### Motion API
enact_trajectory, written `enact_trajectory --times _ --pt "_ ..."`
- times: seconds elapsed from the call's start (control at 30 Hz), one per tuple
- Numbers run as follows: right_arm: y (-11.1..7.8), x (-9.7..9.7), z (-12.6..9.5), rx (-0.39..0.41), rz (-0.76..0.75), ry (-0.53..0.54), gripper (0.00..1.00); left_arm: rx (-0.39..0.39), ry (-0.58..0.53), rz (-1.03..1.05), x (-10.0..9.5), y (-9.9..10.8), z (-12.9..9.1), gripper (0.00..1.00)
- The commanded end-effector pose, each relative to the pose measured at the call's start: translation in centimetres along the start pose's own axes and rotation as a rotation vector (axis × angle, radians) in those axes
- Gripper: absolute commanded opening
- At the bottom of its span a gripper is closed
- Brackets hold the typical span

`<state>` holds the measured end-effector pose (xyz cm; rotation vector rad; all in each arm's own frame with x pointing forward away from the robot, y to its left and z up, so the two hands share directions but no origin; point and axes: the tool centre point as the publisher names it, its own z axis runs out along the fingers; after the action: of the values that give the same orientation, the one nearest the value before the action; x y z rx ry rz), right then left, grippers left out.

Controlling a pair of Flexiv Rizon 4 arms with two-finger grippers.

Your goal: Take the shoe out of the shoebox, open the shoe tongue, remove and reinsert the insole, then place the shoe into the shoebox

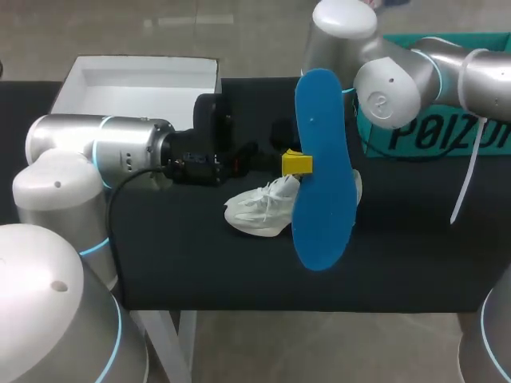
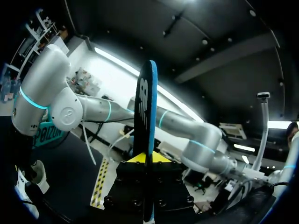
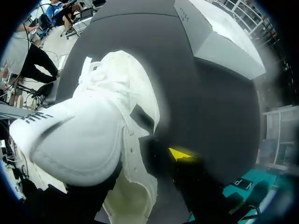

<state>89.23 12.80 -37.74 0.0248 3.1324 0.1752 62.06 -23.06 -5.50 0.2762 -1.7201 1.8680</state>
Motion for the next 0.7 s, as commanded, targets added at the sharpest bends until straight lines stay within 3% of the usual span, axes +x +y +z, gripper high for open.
enact_trajectory --times 0.03,0.33,0.47,0.6,0.67,0.7 --pt "-0.2 -0.5 0.9 -0.01 -0.004 0.021 0.0 0.003 0.0 0.001 -0.1 0.0 0.2 0.0" --pt "-0.2 -0.5 0.9 -0.01 -0.004 0.021 0.0 0.003 0.0 0.001 -0.1 0.0 0.2 0.0" --pt "-1.6 1.2 -2.6 0.013 0.253 -0.009 0.0 0.003 0.0 0.001 -0.1 0.0 0.2 0.0" --pt "-2.2 2.0 -4.5 -0.013 0.67 -0.033 0.0 0.003 0.0 0.001 -0.1 0.0 0.2 0.0" --pt "-2.1 2.4 -4.8 -0.073 0.861 -0.049 0.0 0.003 0.0 0.001 -0.1 0.0 0.2 0.0" --pt "-2.1 2.5 -5.0 -0.143 0.952 -0.046 0.0 0.003 0.0 0.001 -0.1 0.0 0.2 0.0"
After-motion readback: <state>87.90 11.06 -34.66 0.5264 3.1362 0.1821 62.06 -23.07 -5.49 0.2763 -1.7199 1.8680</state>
